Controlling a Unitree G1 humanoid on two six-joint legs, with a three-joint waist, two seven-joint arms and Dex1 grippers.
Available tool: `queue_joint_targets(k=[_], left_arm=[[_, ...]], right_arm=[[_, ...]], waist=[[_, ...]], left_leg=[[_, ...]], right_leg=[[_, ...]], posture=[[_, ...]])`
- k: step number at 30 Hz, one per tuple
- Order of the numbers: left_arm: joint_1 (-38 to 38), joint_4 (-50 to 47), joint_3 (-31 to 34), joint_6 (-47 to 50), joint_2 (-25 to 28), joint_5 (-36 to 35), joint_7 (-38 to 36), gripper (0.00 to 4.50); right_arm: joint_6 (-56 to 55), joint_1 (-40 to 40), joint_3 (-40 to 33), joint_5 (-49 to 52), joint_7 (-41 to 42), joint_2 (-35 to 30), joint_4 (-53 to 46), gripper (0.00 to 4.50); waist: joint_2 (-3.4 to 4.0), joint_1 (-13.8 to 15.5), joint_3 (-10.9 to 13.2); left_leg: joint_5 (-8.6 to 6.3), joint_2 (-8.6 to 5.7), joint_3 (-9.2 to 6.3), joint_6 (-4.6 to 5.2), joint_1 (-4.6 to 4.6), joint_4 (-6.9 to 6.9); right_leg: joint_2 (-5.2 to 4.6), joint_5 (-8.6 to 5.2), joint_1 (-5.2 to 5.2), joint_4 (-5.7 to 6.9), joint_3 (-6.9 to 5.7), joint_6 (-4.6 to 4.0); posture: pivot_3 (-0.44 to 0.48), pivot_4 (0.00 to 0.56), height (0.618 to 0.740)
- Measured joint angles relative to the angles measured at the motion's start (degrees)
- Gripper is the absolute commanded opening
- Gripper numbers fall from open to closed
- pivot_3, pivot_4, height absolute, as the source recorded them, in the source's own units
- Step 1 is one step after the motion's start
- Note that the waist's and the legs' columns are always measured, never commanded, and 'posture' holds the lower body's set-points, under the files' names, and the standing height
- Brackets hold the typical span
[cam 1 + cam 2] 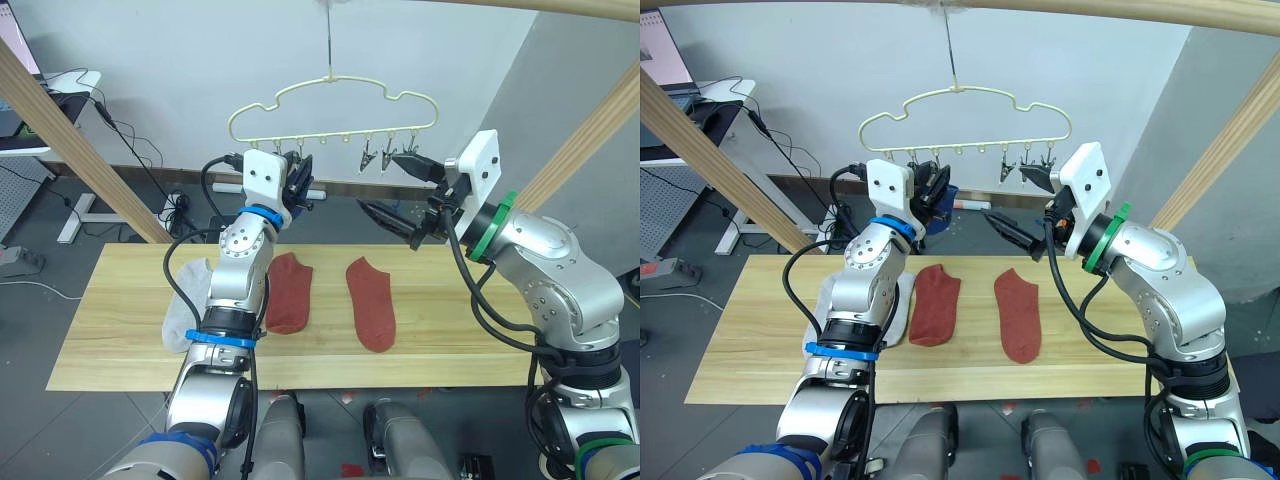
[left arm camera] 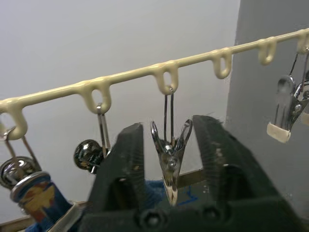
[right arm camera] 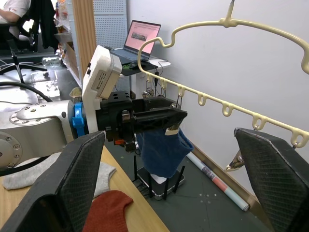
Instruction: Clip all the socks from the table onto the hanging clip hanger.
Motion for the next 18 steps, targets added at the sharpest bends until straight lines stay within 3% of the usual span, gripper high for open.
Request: queue_joint_targets(k=[4,11,15,18], left_arm=[[-0.22,0.01,0.20,0.00,-0.22,0.00,-0.32,0.15],[-1.11,0.05,0.28,0.01,-0.26,0.02,-0.50,0.03],[-1.42,-0.34,0.33,2.22,0.41,-0.65,-1.86,0.03],[-1.36,-3.20,0.87,9.83,2.46,-4.26,-4.96,0.03]], right_arm=[[0.00,0.00,0.03,0.00,-0.04,0.14,0.00,4.50],[0.53,2.28,0.88,-0.78,-1.08,0.21,0.00,4.50],[2.46,7.09,7.77,-7.06,-2.92,-2.42,1.93,4.50],[1.15,11.37,15.29,-13.82,-3.98,-1.96,10.31,4.50]], waist=[[0.00,0.00,0.00],[0.00,0.02,0.00],[-0.01,0.03,0.00],[-0.01,-0.23,0.00]], left_leg=[[0.00,0.00,0.00,0.00,0.00,0.00],[0.00,0.00,-0.01,-0.01,0.00,0.00],[0.03,0.00,-0.01,-0.05,0.01,0.00],[0.10,0.02,-0.01,-0.16,0.02,0.01]], right_leg=[[0.00,0.00,0.00,0.00,0.00,0.00],[0.00,0.00,0.01,0.00,-0.01,0.00],[0.00,0.00,0.02,0.00,-0.01,0.00],[0.01,0.00,0.00,0.04,0.00,0.00]], posture=[[-0.027,0.252,0.740],[-0.022,0.251,0.740],[-0.010,0.242,0.740],[0.000,0.240,0.740]])
